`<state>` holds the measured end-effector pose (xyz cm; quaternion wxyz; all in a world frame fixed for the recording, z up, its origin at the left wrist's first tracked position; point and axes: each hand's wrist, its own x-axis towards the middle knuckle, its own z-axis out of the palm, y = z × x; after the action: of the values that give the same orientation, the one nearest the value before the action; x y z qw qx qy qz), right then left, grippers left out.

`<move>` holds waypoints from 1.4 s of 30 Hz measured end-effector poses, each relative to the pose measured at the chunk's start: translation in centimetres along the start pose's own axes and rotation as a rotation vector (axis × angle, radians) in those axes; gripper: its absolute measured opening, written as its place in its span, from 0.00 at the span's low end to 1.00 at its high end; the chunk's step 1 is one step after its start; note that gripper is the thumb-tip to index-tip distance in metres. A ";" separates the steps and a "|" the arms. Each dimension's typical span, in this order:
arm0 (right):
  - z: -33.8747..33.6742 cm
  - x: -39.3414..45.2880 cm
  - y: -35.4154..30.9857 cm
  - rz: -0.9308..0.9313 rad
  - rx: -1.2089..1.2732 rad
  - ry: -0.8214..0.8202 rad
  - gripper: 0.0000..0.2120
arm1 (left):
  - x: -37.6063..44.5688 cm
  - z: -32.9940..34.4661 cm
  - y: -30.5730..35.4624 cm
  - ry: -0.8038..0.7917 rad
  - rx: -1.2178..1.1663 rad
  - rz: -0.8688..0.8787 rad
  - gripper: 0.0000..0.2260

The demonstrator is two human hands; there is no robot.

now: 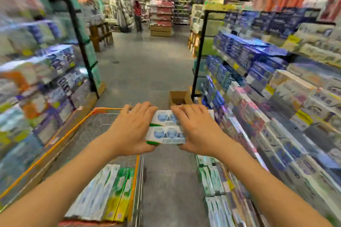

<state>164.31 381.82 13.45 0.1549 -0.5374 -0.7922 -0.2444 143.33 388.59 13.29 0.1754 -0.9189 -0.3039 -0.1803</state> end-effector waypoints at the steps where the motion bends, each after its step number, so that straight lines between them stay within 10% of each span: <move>1: 0.9 2.1 -1.7 -0.049 0.022 0.032 0.43 | -2.0 -0.2 -1.9 -0.020 0.001 -0.062 0.35; 6: 6.3 10.5 -11.8 0.063 0.209 0.189 0.43 | -11.5 -1.2 -11.0 -0.036 -0.103 -0.490 0.36; 12: 9.4 14.9 -26.1 0.935 1.614 -0.305 0.48 | -16.6 0.0 -18.4 -0.060 -0.308 -0.871 0.33; 15: 11.1 17.2 -29.2 1.131 1.925 -0.184 0.37 | -16.4 1.9 -17.9 -0.071 -0.393 -0.915 0.30; 17: 12.4 18.1 -29.4 1.288 1.910 -0.034 0.30 | -16.6 3.5 -17.1 -0.072 -0.495 -0.890 0.33; 23: 17.2 16.5 -26.4 1.423 1.768 -0.211 0.58 | -16.5 8.2 -18.9 -0.293 -1.210 -0.862 0.23; 28: 20.7 14.7 -25.7 1.349 1.795 -0.379 0.14 | -15.5 13.1 -18.5 -0.292 -1.441 -1.113 0.21; 42: 30.3 8.3 -23.0 1.686 1.417 -0.543 0.20 | -21.1 20.2 -20.3 -0.388 -1.292 -1.289 0.18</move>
<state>140.39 398.12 -12.63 0.3625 -0.7262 -0.1452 0.5658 119.41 402.12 -9.30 -0.5574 -0.5064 -0.6199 -0.2204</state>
